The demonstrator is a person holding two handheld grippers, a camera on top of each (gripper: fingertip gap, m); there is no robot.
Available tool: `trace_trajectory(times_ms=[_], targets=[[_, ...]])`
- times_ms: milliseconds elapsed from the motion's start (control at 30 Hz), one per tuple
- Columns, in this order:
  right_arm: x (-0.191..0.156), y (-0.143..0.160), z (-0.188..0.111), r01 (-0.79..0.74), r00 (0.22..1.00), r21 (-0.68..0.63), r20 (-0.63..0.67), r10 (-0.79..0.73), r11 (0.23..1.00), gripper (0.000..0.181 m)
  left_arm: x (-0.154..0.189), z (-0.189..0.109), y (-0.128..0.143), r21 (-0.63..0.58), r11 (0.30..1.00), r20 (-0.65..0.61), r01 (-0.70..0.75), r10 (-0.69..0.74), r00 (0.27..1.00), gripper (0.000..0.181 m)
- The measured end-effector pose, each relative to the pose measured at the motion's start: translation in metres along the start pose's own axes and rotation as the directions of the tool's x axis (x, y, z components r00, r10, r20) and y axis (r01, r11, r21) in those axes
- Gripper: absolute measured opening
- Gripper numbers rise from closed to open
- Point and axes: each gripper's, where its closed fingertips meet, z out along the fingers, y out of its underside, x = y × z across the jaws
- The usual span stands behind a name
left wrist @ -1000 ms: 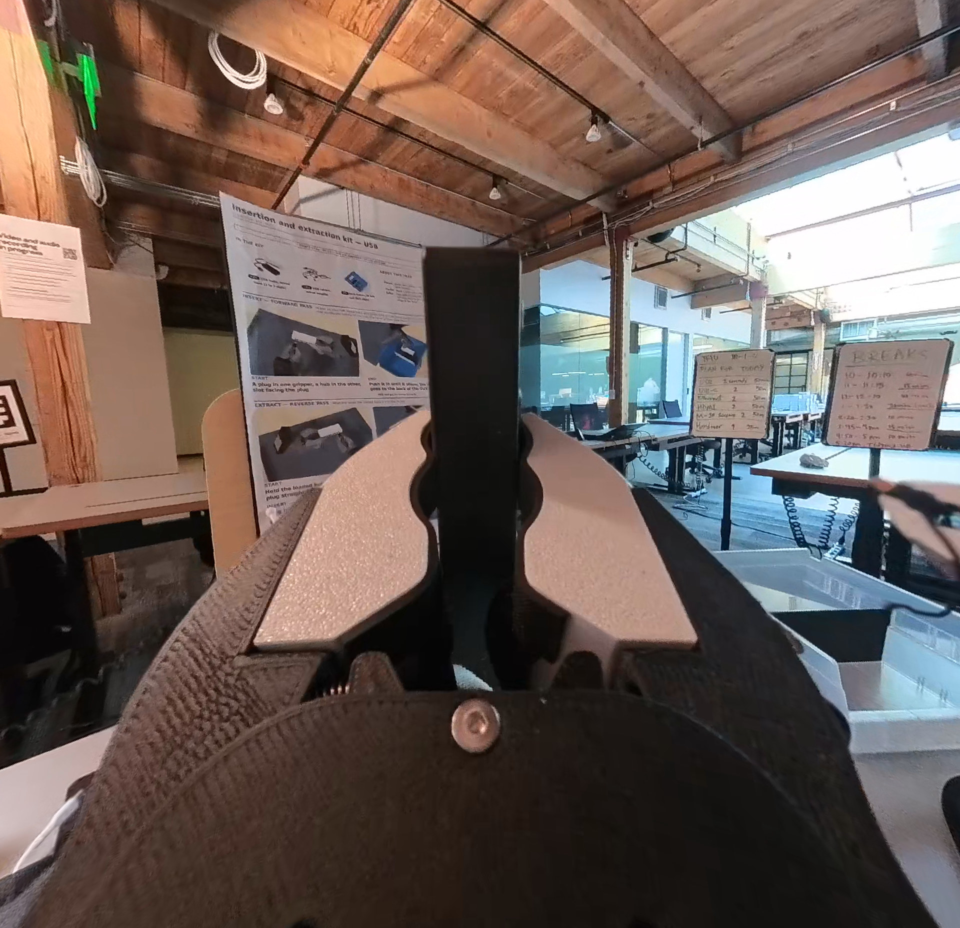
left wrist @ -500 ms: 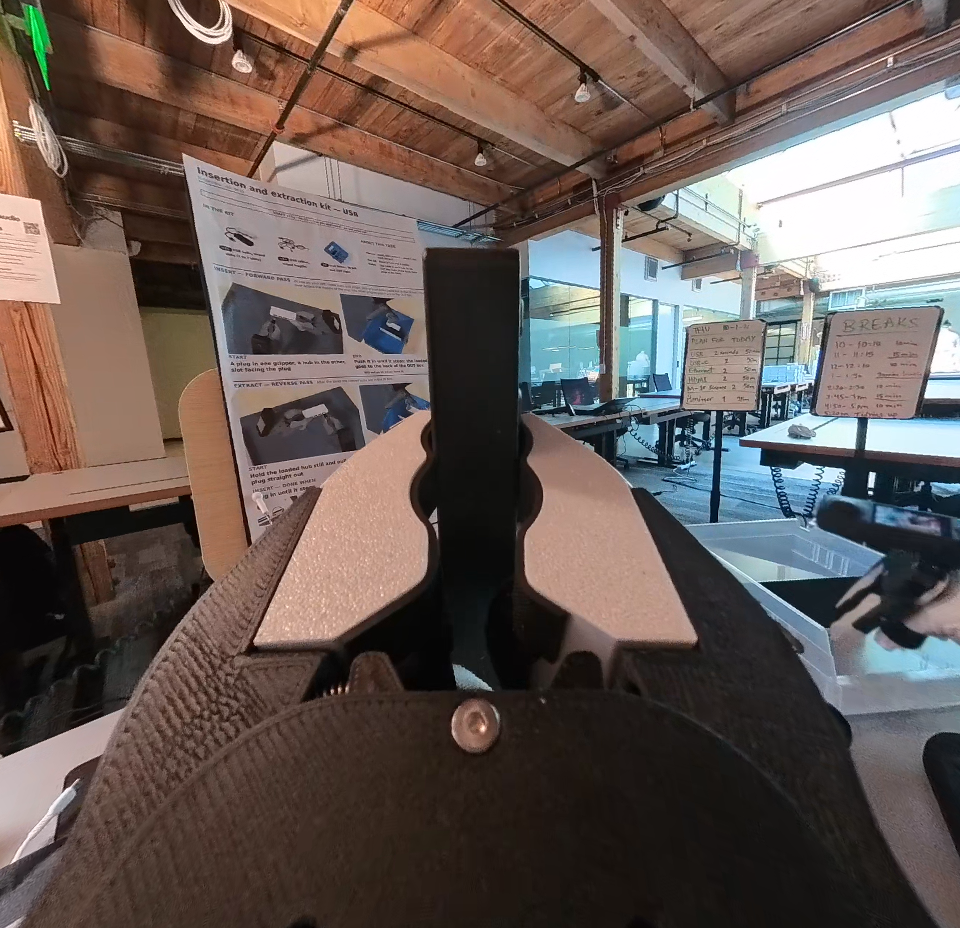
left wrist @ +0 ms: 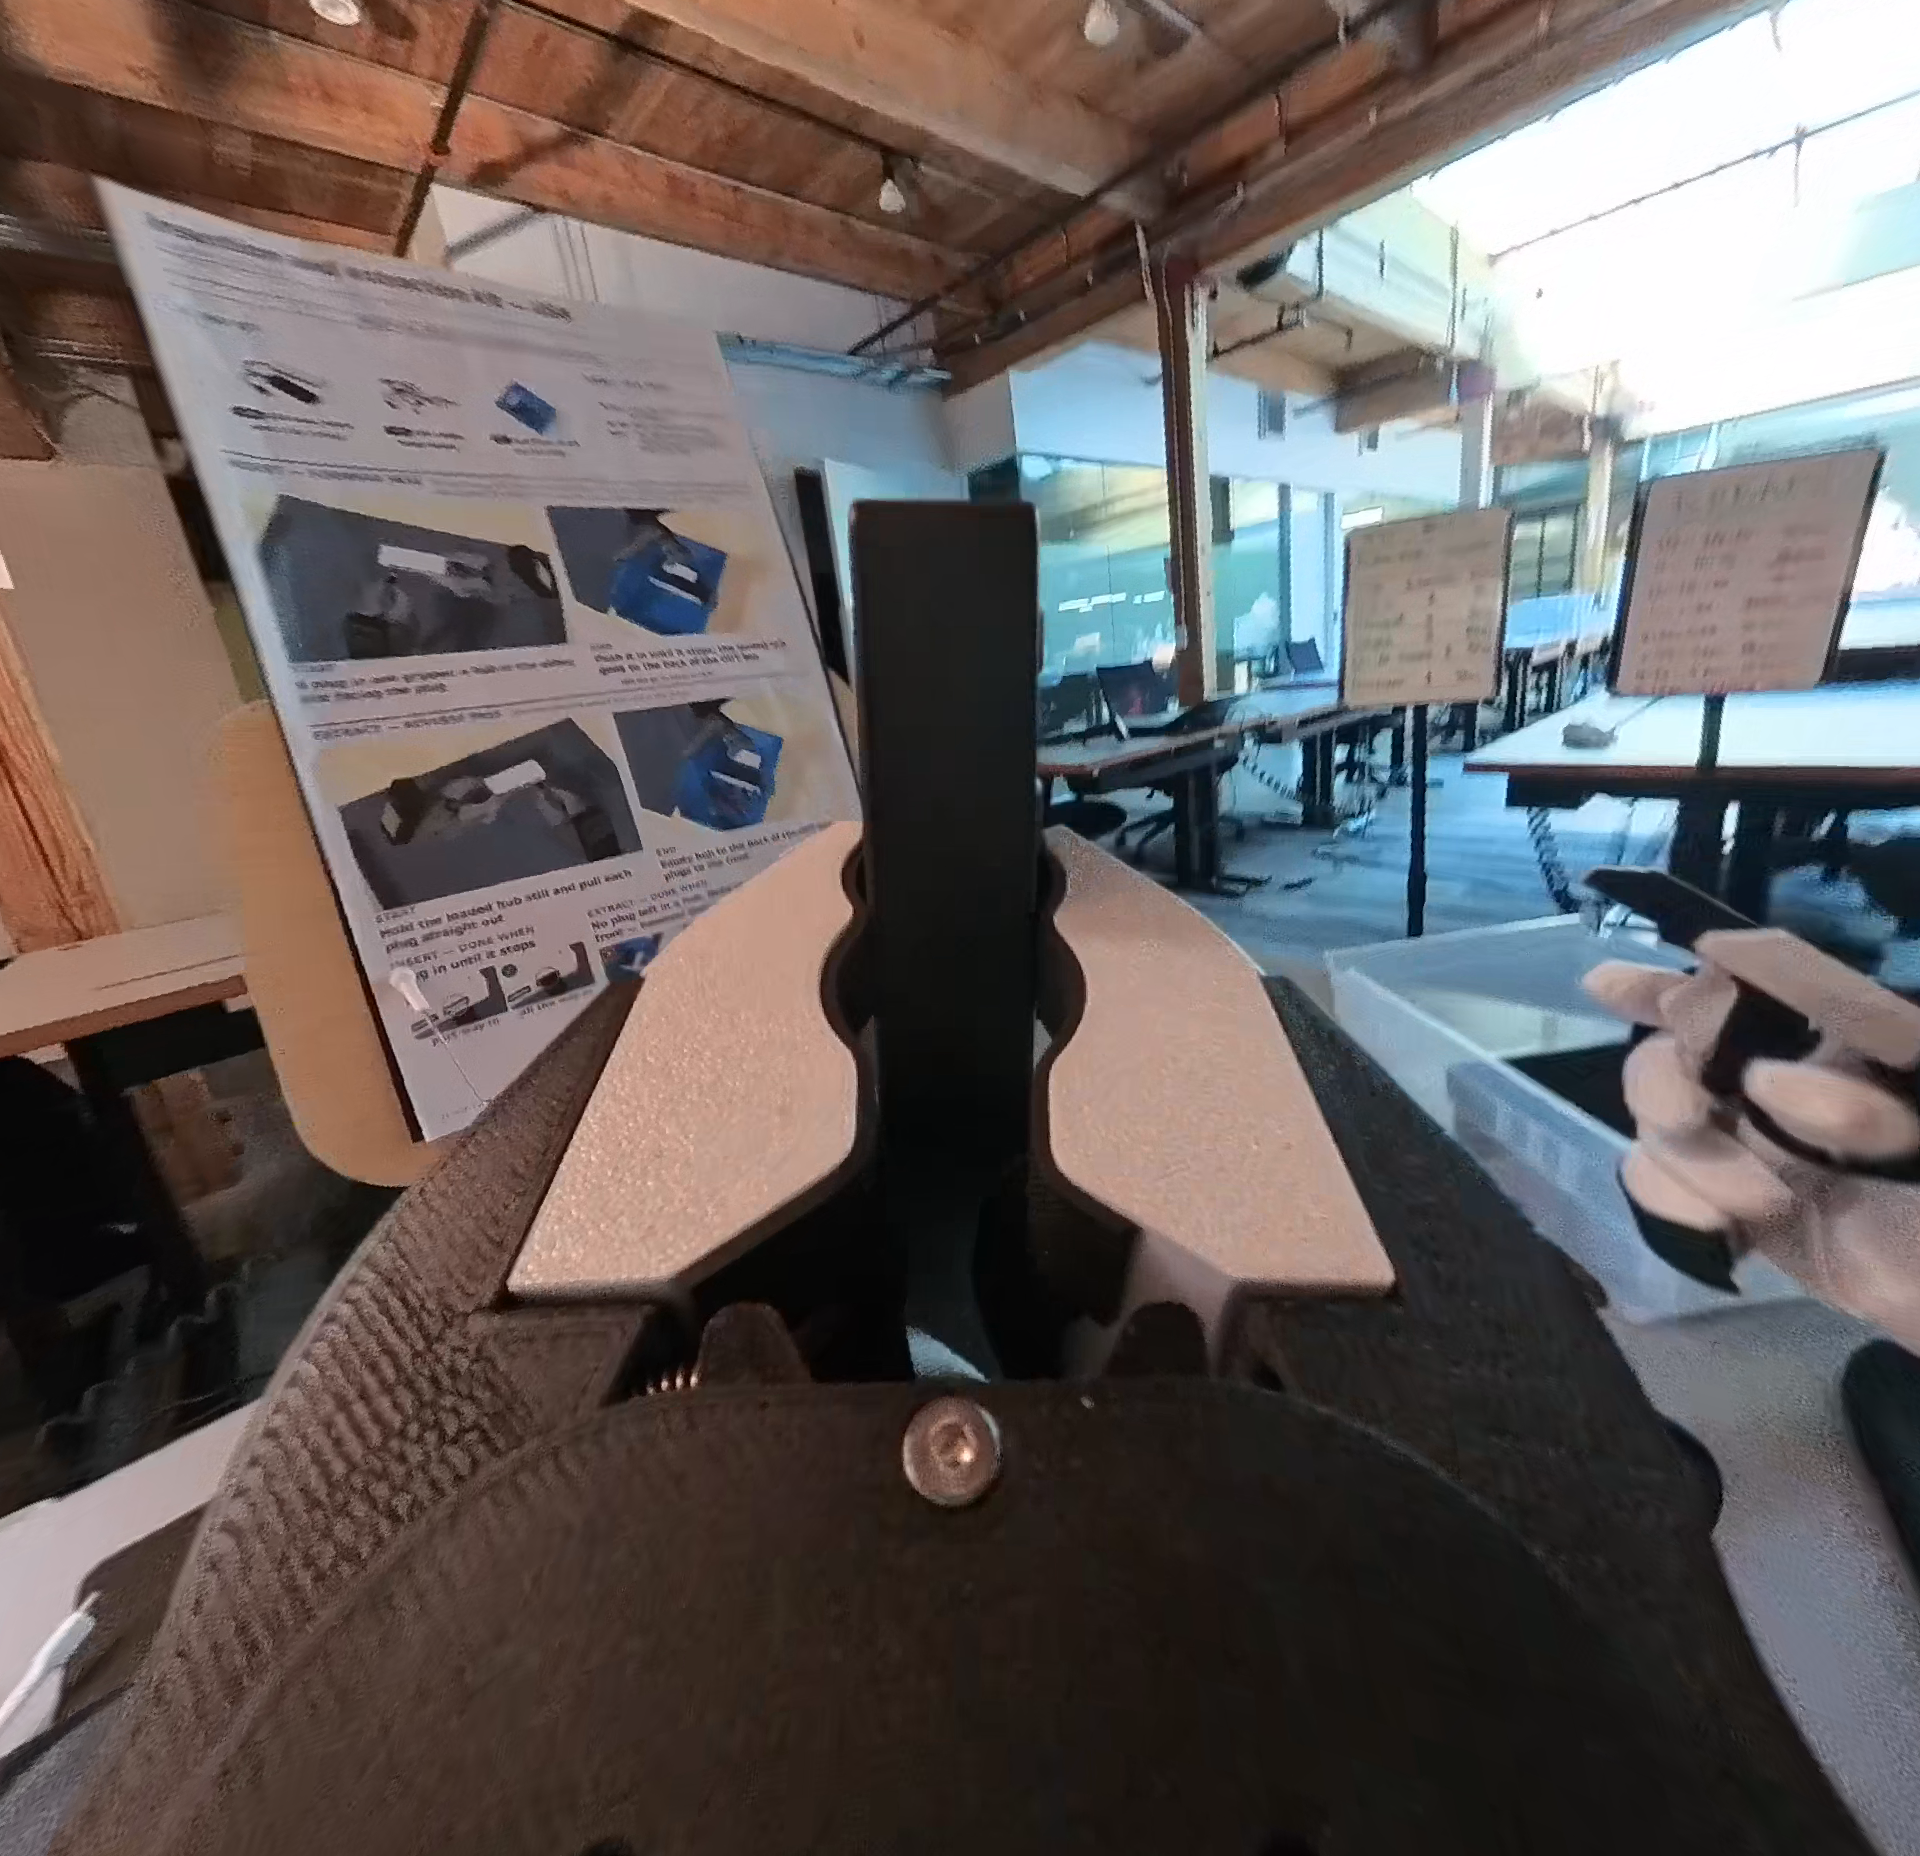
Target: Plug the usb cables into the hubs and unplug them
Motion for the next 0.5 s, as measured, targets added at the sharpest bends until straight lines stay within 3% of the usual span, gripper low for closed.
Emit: trace_trajectory(times_ms=[100,233,367,467,500], targets=[[-0.06,0.049,0.023,-0.153,0.971,-0.161,0.159,0.179,0.975,0.06,0.024,0.019,0.025,-0.086,0.99,-0.02,-0.108,0.107,0.994,0.027],[-0.099,0.098,0.027,-0.298,0.903,-0.424,0.164,0.396,0.855,0.054,0.068,0.041,0.059,-0.166,0.958,-0.091,-0.235,0.222,0.971,0.027],[-0.097,0.115,0.023,-0.246,0.93,-0.509,0.117,0.35,0.825,0.044,0.112,0.053,0.083,-0.183,0.941,-0.185,-0.285,0.252,0.95,0.027],[-0.088,0.123,0.017,-0.212,0.95,-0.546,0.077,0.301,0.81,0.017,0.129,0.057,0.095,-0.197,0.933,-0.225,-0.301,0.256,0.94,0.028],[-0.088,0.125,0.015,-0.202,0.95,-0.562,0.087,0.3,0.802,0.017,0.131,0.057,0.098,-0.199,0.93,-0.234,-0.309,0.261,0.937,0.028]])
